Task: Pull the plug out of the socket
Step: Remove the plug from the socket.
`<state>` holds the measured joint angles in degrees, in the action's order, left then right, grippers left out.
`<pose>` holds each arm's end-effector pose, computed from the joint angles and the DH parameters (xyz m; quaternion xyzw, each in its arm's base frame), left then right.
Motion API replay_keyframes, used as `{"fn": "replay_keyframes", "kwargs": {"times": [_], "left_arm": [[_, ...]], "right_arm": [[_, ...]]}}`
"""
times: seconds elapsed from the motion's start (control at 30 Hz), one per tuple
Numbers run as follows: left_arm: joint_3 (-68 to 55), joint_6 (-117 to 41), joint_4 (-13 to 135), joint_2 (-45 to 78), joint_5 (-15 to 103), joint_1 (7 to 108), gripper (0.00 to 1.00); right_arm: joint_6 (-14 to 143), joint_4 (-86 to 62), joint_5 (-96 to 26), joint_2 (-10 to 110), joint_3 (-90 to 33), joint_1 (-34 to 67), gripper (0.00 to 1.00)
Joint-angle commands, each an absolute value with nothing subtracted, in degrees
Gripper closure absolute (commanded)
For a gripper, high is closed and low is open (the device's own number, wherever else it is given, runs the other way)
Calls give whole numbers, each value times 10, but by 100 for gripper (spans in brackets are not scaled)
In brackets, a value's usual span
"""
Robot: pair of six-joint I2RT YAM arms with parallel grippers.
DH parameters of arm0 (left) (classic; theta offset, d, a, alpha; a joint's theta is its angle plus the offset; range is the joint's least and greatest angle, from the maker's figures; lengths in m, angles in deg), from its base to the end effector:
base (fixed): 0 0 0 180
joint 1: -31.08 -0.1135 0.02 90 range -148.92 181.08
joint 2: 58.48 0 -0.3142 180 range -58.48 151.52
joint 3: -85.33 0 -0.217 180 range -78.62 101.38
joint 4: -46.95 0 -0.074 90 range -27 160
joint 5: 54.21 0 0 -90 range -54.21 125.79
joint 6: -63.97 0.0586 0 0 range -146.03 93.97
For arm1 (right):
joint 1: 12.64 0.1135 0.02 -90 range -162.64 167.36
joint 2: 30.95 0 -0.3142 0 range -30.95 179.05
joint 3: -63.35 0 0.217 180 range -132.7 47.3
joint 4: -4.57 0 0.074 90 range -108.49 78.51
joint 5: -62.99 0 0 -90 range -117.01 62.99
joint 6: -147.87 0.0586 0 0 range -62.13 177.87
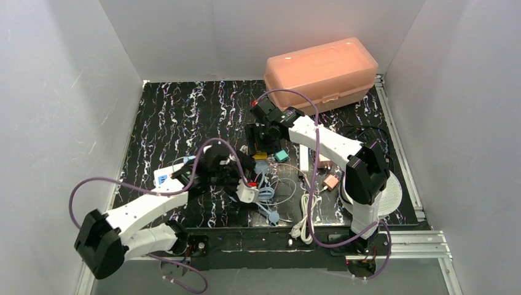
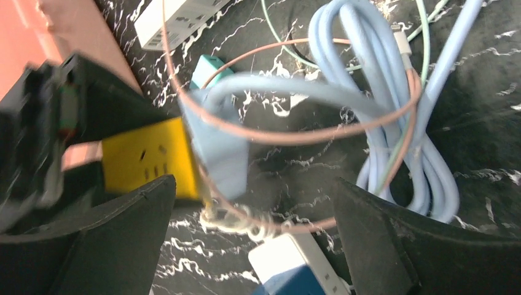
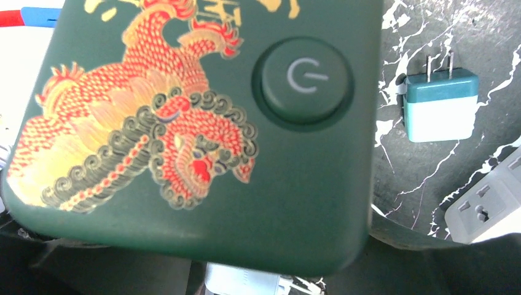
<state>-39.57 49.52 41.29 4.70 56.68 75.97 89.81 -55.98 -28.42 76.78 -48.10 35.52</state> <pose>0.1423 -0.1713 0.3580 0.6785 0.2437 0.0537 0.6909 0.2689 0.3025 0.3159 -0.1387 0.9482 0.1927 0.2109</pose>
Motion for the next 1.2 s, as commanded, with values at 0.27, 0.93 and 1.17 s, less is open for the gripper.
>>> {"fn": "replay_keyframes", "kwargs": {"times": [0.27, 0.93, 1.17], "left_arm": [[-348, 483, 478, 10, 664, 710, 2], [-365, 484, 374, 68, 670, 725, 17], [-343, 444, 386, 77, 683, 719, 57]], "right_arm": [[924, -497, -361, 716, -501, 361, 99], [924, -485, -375, 700, -481, 370, 99], [913, -483, -392, 694, -469, 371, 99]]}}
